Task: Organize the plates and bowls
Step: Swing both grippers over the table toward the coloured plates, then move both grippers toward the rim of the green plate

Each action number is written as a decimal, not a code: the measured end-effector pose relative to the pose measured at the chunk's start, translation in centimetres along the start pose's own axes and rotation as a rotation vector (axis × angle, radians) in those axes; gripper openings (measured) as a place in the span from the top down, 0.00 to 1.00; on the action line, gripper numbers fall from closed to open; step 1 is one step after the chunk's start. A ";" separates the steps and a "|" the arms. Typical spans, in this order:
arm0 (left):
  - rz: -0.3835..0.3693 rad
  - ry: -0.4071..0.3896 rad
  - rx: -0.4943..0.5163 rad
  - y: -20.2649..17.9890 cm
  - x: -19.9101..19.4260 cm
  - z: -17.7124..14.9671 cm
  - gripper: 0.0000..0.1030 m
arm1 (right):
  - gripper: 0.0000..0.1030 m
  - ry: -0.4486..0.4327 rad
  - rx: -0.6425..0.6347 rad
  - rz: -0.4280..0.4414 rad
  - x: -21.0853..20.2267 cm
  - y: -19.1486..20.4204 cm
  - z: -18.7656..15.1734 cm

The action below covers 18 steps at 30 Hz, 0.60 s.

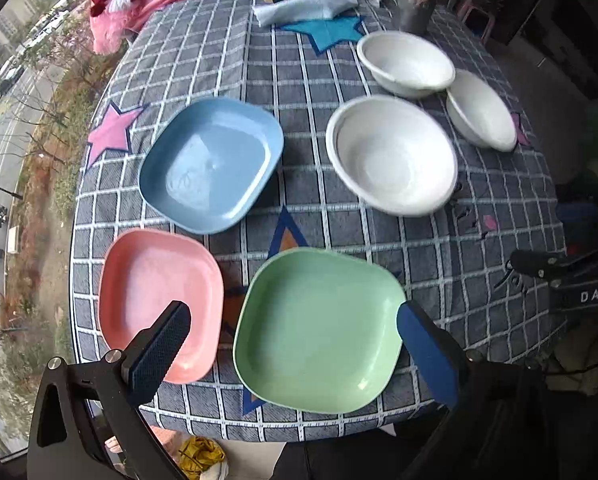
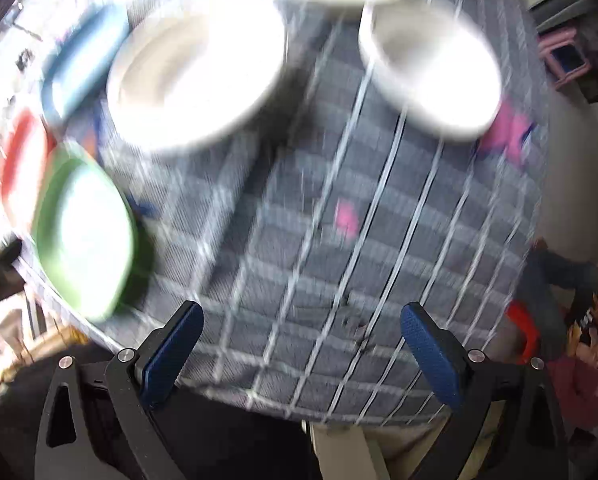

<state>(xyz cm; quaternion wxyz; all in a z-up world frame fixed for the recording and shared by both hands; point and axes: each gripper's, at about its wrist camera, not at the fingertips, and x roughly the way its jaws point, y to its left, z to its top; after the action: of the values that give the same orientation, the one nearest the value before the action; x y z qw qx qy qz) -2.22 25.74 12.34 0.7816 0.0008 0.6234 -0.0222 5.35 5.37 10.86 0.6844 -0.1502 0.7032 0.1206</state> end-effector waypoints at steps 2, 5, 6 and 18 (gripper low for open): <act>-0.030 -0.075 -0.040 0.9 -2.1 1.3 0.00 | 0.04 -0.241 0.027 0.006 -6.2 0.7 1.9; -0.052 -0.173 -0.130 1.9 -4.7 2.9 0.00 | 0.01 -0.421 0.068 0.032 -11.1 0.1 2.6; -0.052 -0.179 -0.153 2.1 -5.0 3.1 0.00 | 0.01 -0.424 0.091 0.033 -11.7 0.5 3.0; 0.006 -0.023 -0.228 4.2 -2.4 1.8 0.00 | 0.01 -0.123 0.010 0.012 -4.8 6.0 3.0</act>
<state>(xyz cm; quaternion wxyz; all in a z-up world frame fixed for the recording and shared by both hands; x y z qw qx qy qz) -0.87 29.94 14.99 0.7837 -0.0868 0.6129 0.0512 5.96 12.23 15.35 0.7266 -0.1347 0.6611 0.1300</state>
